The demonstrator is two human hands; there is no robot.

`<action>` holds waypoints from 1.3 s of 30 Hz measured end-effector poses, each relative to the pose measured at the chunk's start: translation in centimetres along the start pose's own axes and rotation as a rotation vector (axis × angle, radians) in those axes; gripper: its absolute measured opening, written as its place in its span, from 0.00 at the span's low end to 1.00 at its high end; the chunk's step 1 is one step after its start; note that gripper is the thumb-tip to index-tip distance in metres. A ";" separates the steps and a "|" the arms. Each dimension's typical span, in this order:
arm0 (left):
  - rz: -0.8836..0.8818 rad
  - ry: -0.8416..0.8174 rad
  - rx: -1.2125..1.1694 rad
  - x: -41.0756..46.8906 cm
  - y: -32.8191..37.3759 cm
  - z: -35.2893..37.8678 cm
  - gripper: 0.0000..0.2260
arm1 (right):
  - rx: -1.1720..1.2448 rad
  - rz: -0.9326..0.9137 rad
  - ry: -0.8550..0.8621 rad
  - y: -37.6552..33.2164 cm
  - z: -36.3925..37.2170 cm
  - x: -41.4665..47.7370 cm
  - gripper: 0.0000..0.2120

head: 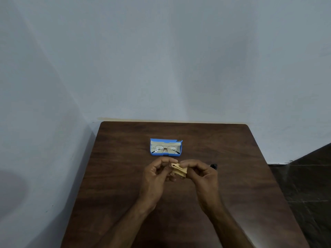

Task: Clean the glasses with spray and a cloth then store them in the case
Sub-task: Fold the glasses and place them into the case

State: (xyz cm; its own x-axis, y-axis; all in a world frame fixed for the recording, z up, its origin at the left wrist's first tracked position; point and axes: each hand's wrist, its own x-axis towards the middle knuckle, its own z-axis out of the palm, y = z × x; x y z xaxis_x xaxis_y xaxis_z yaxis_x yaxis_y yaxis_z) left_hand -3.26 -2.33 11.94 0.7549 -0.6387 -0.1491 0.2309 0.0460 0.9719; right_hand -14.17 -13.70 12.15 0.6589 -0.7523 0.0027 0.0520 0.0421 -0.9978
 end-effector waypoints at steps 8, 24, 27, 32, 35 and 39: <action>-0.075 -0.018 -0.065 1.0 -0.2 -0.8 0.13 | -0.137 -0.076 -0.017 0.4 -0.2 0.7 0.16; -0.183 0.015 0.126 4.8 -3.7 -3.2 0.15 | -0.108 0.262 -0.028 4.2 0.9 4.5 0.13; -0.239 0.022 0.181 6.5 -4.5 -3.7 0.12 | -0.161 0.281 -0.023 5.8 1.4 5.9 0.12; -0.234 0.101 0.283 11.1 -6.7 -4.1 0.09 | -0.249 0.298 0.057 9.1 2.8 9.6 0.11; -0.237 0.138 0.365 13.9 -7.9 -4.1 0.08 | -0.340 0.309 0.105 11.3 4.0 12.0 0.10; -0.278 0.202 0.413 16.6 -10.2 -3.9 0.07 | -0.494 0.291 0.127 13.3 4.8 14.3 0.08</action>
State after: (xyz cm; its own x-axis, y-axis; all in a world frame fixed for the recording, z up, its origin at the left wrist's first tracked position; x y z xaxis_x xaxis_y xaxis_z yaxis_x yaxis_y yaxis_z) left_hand 9.30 -10.40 -1.17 0.8119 -0.4217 -0.4036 0.2087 -0.4361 0.8754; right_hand -0.47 -20.73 -0.80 0.4971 -0.8298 -0.2537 -0.4937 -0.0301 -0.8691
